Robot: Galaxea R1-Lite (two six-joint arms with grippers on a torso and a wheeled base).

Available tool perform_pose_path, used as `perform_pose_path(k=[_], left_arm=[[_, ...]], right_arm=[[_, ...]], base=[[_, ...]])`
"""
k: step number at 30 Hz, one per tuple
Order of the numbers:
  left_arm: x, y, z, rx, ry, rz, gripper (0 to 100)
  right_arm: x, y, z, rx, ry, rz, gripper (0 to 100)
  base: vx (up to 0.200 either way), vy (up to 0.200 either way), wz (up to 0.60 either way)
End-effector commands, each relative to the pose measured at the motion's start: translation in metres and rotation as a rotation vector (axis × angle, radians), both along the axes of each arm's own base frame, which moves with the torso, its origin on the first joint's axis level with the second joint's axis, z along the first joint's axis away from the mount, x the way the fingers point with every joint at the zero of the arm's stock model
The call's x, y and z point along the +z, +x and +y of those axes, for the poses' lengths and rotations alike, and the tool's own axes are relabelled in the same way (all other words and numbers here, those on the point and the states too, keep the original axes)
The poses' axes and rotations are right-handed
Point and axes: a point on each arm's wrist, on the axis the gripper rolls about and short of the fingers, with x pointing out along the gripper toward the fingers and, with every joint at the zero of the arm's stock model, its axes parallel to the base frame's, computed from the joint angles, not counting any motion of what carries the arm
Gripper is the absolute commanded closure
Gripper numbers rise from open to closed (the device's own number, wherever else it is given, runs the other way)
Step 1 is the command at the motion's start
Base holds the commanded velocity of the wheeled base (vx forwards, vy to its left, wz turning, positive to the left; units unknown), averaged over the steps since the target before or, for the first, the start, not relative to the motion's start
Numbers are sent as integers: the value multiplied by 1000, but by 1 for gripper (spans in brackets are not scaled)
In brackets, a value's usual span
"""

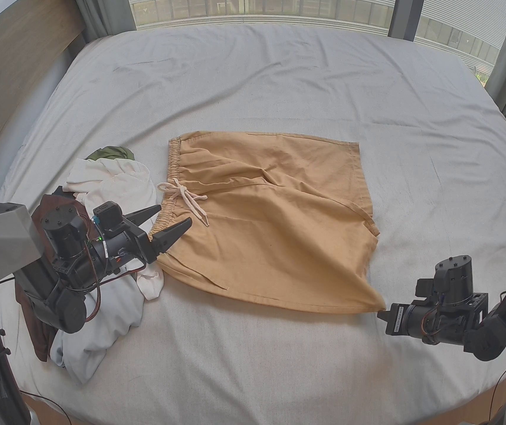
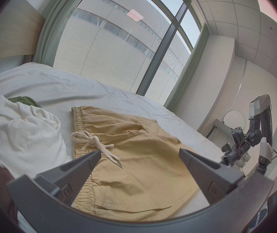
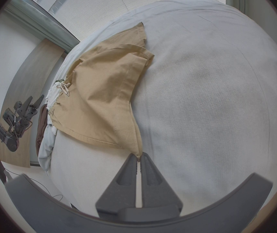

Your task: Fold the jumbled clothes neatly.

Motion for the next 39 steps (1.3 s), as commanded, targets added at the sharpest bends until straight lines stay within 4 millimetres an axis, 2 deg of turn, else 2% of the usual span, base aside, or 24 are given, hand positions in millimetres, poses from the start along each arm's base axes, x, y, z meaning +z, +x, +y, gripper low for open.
perform_pose_path(k=[1,9,10,13,15,21,24,25,27,29,33,36,38,39], left_arm=[[-3,1,0,0,2,9,0],[-4,1,1,3,1,12,0],[-4,1,1,1,1,12,0],[-4,1,1,1,0,10,0],[-4,1,1,3,1,12,0],[-4,1,1,4,1,12,0],[-10,1,3,9,3,37,0],[-11,1,3,11,4,40,0],[-23,0,12,29,8,84,0],[-26,-1,15,30,6,102,0],[-32,-6,26,48,-10,153,0],[-32,-6,28,41,-10,155,0],[-32,-6,28,41,-10,155,0],[-33,-8,28,38,-10,161,0]], right_arm=[[-6,-4,-4,-6,-11,29,100],[-16,-5,-2,3,-13,50,100],[-16,-4,-2,3,-11,43,0],[-12,1,-3,-9,14,-18,0],[-1,10,-5,-22,54,-125,0],[15,37,-21,-55,134,-273,0],[5,61,-24,-83,145,-292,0],[5,62,-24,-85,145,-294,0],[-5,82,-22,-107,184,-319,0],[-9,87,-21,-113,197,-322,0],[-26,114,-16,-116,238,-331,0],[-29,129,-12,-108,279,-350,0],[-29,129,-12,-108,279,-350,0],[-24,140,-10,-97,321,-375,0]], base=[[0,0,0],[0,0,0],[0,0,0],[0,0,0],[0,0,0],[0,0,0],[0,0,0],[0,0,0],[0,0,0],[0,0,0],[0,0,0],[0,0,0],[0,0,0],[0,0,0]])
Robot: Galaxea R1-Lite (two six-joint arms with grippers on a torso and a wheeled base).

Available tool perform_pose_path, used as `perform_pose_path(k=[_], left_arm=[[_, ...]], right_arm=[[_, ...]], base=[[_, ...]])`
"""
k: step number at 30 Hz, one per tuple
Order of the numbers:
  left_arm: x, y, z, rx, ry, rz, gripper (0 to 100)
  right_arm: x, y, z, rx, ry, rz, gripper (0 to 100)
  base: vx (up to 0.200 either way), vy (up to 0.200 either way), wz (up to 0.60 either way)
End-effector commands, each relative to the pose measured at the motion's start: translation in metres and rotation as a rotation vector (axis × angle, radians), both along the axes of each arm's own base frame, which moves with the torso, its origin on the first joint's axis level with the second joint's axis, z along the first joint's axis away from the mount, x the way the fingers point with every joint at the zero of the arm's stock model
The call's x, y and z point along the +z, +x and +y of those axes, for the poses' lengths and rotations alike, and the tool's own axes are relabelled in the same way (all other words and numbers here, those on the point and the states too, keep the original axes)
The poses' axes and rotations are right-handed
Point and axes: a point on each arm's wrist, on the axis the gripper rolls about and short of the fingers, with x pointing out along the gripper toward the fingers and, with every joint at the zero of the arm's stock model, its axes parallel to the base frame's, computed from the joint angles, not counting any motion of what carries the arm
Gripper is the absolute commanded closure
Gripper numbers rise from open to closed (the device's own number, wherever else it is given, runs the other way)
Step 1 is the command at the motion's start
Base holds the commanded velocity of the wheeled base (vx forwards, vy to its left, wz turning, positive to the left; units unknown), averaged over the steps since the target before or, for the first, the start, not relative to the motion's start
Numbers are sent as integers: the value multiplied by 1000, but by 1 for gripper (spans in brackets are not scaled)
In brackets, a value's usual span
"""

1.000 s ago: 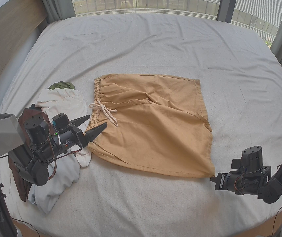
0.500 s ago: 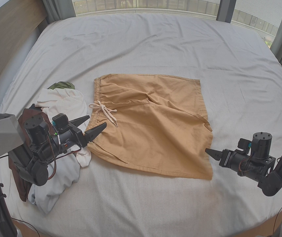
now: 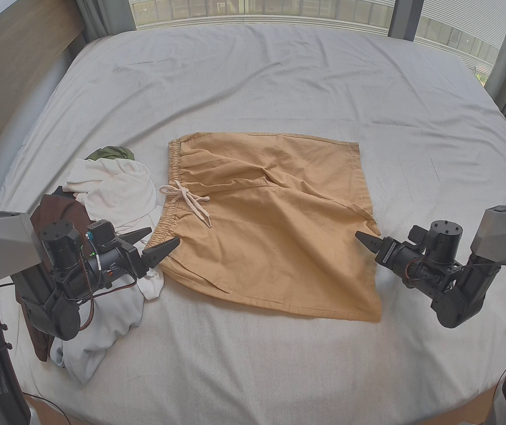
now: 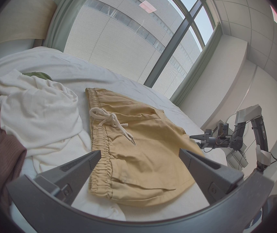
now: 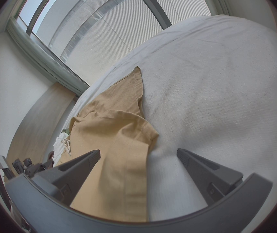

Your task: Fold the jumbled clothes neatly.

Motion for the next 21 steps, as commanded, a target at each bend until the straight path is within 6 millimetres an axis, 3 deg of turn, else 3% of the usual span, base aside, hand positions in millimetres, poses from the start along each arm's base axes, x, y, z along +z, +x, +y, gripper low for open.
perform_pose_path(k=[1,6,10,17,21], left_arm=[[-6,-2,5,4,-1,28,0],[-12,-8,7,7,3,62,0],[-13,-12,15,27,0,81,0],[-16,-14,22,18,-4,97,0],[-18,-14,21,17,-5,104,0]], right_arm=[[-17,23,4,16,44,5,0],[0,40,6,43,77,-77,0],[28,52,3,27,149,-155,0],[70,45,-6,17,181,-220,0],[93,30,-8,20,196,-257,0]], base=[[0,0,0],[0,0,0],[0,0,0],[0,0,0],[0,0,0]])
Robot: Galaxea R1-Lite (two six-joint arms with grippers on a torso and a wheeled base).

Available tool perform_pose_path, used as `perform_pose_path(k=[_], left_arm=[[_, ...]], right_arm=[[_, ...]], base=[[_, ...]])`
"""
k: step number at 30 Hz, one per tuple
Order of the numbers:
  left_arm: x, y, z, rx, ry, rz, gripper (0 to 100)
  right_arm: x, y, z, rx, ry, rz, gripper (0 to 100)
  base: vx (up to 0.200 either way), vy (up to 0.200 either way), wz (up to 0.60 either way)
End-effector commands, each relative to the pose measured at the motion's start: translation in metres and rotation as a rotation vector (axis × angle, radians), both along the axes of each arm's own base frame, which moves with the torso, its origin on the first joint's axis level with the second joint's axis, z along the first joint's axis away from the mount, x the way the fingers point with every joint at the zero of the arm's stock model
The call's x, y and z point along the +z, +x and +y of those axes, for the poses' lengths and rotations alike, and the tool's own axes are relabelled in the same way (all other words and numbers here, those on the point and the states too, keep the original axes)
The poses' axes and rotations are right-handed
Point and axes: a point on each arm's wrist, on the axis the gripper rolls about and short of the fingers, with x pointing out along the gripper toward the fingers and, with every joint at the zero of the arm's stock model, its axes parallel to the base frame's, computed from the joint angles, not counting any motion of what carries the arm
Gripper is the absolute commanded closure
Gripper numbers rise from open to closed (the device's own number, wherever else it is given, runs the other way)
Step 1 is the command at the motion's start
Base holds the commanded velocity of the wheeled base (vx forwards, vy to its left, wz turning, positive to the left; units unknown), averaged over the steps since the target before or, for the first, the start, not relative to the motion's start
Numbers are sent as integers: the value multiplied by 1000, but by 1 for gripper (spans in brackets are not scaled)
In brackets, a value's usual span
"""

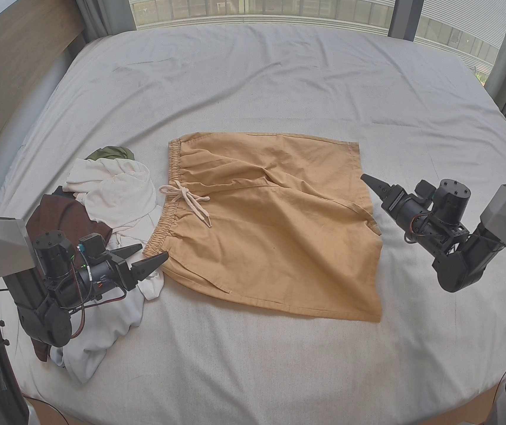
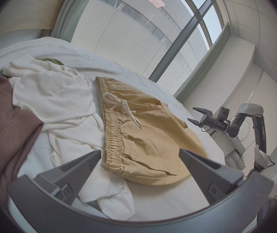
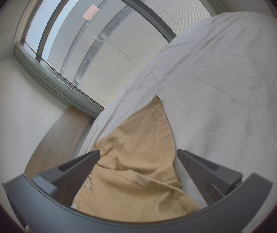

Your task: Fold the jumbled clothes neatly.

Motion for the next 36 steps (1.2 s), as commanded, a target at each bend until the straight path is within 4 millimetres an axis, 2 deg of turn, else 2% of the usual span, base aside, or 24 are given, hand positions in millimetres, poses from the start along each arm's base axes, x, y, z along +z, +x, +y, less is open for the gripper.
perform_pose_path(k=[1,3,7,12,18,36], left_arm=[[-3,0,1,1,-3,14,0],[-5,1,0,0,-6,21,0],[-9,3,-2,5,-28,48,0],[-7,6,-9,22,-112,106,0],[-12,14,-13,64,-137,122,0],[-22,21,-14,98,-135,136,0]], right_arm=[[37,-21,-3,2,17,-68,0],[38,-32,-2,9,11,-54,0],[33,-48,14,59,-23,-39,0],[27,-58,30,107,-53,-43,0],[28,-58,31,107,-48,-70,0],[27,-58,30,106,-46,-68,0]], base=[[0,0,0],[0,0,0],[0,0,0],[0,0,0],[0,0,0],[0,0,0]])
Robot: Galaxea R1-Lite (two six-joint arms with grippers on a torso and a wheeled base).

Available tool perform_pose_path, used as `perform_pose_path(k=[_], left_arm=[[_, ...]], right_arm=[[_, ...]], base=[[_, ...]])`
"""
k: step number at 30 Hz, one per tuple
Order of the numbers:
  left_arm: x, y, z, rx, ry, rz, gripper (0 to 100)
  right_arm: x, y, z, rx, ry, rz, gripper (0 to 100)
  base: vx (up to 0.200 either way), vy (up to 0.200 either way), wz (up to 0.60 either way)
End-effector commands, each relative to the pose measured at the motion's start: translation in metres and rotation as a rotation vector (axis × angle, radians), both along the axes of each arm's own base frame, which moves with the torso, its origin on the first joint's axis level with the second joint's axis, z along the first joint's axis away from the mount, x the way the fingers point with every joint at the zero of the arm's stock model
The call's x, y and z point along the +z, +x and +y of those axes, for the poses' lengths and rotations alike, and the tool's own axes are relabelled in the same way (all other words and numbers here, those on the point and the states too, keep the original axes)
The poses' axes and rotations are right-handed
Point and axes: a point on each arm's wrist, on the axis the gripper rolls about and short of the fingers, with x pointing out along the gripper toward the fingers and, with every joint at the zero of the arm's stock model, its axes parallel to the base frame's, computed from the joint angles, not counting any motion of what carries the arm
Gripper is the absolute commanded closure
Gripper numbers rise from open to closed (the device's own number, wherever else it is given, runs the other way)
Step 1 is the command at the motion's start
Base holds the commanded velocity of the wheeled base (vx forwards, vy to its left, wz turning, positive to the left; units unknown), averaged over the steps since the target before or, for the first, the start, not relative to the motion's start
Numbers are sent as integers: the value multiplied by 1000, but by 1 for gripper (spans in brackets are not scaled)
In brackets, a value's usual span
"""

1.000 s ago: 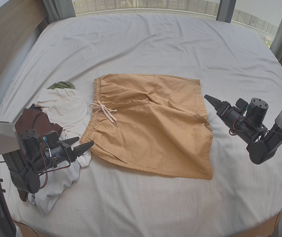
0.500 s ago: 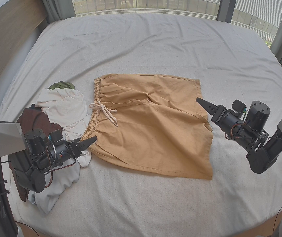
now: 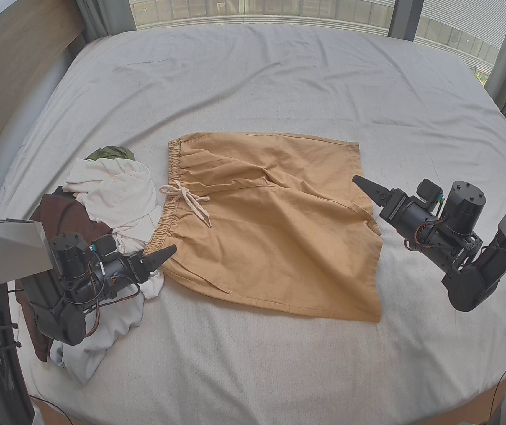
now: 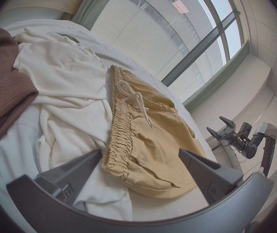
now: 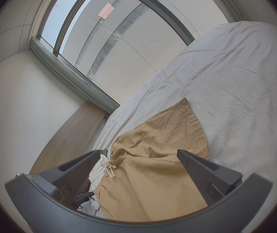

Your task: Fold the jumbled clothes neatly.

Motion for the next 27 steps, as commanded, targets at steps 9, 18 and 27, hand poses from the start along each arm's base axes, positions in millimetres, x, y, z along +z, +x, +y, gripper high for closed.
perform_pose_path(k=[9,18,27], left_arm=[[-4,7,3,14,0,-5,100],[9,-47,3,-6,-12,100,100],[2,-70,10,8,16,168,100]], right_arm=[[-4,-2,-1,0,-4,14,0],[-24,-26,-14,-16,-71,144,0],[-40,-58,-35,-45,-179,283,0]], base=[[0,0,0],[0,0,0],[0,0,0]])
